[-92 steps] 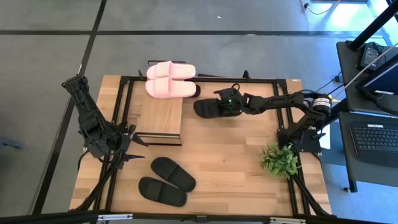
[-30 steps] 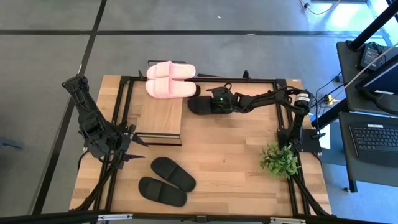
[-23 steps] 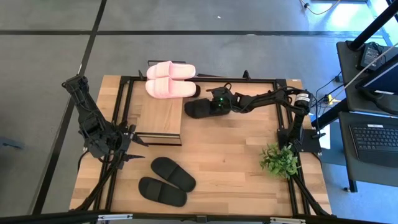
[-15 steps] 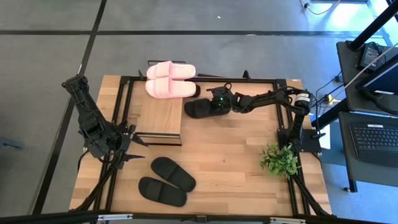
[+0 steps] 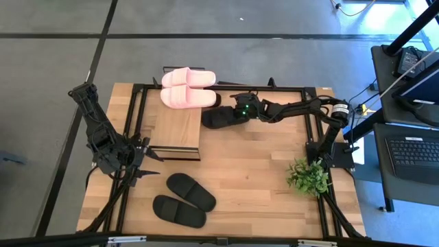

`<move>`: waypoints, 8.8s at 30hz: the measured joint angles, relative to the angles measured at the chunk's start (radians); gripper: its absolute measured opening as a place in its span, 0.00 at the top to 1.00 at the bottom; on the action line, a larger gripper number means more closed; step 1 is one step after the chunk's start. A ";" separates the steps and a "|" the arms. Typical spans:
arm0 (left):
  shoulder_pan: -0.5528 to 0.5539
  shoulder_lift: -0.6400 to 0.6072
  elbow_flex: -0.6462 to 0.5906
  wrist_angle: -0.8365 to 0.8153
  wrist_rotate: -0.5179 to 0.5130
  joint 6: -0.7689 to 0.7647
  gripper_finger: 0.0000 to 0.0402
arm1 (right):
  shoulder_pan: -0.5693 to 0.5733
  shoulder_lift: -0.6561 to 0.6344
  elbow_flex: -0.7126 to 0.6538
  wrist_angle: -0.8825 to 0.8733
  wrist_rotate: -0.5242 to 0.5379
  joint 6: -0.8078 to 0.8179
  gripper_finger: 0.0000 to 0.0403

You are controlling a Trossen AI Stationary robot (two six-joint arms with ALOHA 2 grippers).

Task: Pick and place slides into the shelf
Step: Put the bottom right black slide under the shelf, then put the top black slide under the shelf

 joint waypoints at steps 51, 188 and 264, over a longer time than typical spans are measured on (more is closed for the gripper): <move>0.000 0.000 0.000 0.000 -0.008 -0.023 0.46 | 0.202 -0.013 -0.001 -0.167 0.254 -1.321 0.47; 0.000 0.000 0.000 0.003 -0.004 -0.023 0.46 | -0.130 0.205 0.471 -1.331 0.093 -1.274 0.47; 0.000 0.000 0.000 0.002 0.000 -0.023 0.46 | 0.144 0.036 0.540 -1.035 0.087 -0.897 0.47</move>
